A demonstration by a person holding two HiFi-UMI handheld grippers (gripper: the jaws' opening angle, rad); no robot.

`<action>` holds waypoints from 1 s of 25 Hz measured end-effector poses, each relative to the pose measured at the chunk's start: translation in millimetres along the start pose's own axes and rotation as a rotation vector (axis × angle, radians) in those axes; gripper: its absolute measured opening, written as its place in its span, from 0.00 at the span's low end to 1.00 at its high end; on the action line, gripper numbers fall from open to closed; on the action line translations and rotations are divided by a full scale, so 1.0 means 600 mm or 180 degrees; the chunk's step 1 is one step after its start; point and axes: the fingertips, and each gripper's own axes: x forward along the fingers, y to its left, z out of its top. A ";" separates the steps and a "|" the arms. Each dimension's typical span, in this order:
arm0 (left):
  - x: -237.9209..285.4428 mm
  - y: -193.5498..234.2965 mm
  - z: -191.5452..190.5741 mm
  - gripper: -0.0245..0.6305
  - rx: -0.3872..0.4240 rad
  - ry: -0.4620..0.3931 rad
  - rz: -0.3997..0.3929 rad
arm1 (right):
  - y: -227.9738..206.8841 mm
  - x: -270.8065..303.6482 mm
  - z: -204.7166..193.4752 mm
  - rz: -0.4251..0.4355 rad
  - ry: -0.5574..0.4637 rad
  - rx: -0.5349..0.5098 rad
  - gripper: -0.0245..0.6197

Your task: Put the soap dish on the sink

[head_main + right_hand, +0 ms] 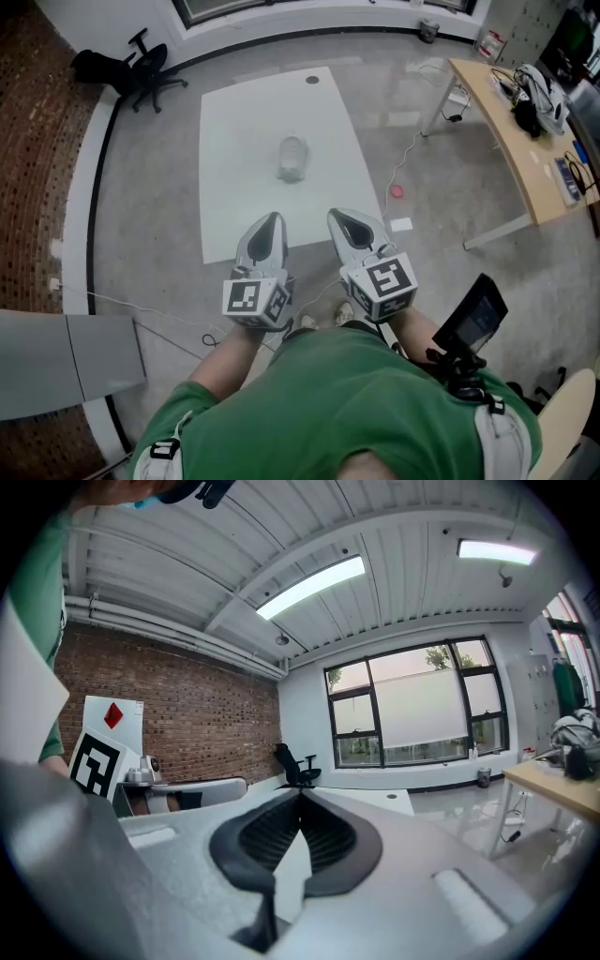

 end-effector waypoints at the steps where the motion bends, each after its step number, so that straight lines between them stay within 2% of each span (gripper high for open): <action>1: 0.000 -0.002 0.001 0.05 0.0003 0.0002 -0.0004 | 0.000 -0.002 0.001 -0.0005 -0.0002 -0.0001 0.04; 10: 0.006 -0.021 -0.002 0.05 0.0017 0.0017 -0.0041 | -0.017 -0.022 -0.004 -0.0092 -0.0060 0.0048 0.04; 25: 0.013 -0.033 -0.007 0.05 0.0037 0.0056 -0.0055 | -0.020 -0.019 0.005 -0.0015 -0.0141 -0.0057 0.04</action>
